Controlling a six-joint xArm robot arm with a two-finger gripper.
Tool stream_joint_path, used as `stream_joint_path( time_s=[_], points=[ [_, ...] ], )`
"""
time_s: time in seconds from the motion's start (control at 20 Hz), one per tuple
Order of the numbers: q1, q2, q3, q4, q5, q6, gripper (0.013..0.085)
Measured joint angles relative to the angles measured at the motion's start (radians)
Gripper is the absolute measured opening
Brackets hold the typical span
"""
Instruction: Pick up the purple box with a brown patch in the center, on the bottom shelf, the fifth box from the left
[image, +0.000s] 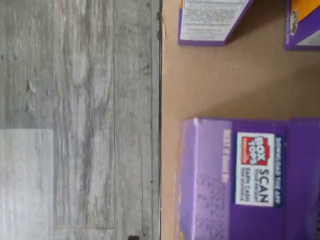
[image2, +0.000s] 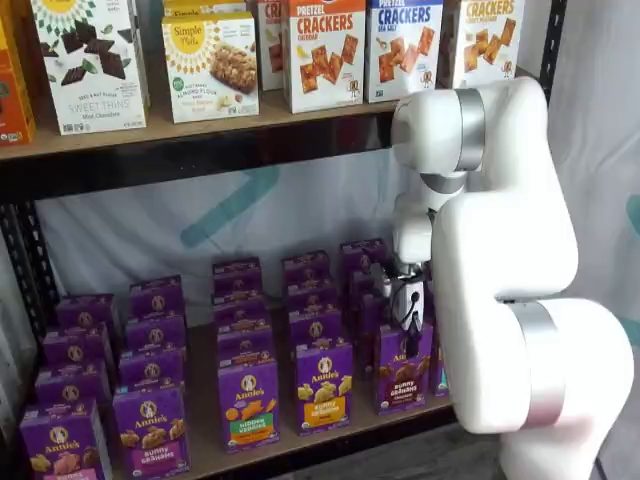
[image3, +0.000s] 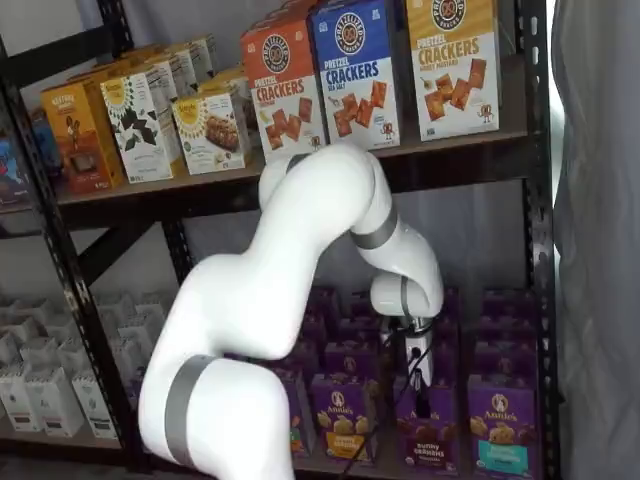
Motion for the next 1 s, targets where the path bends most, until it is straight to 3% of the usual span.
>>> stream_joint_path(
  time_s=[0.3,0.6,0.85,1.0],
  points=[
    [0.002,0.020,0.001,0.052,-0.023,-0.044,0.0850],
    [0.001,0.018,0.005,0.070,-0.027,-0.061,0.0730],
    [0.002,0.012,0.010,0.074,-0.026,-0.064,0.0570],
    [0.003,0.008,0.016,0.074,-0.032,-0.063,0.0570]
  ],
)
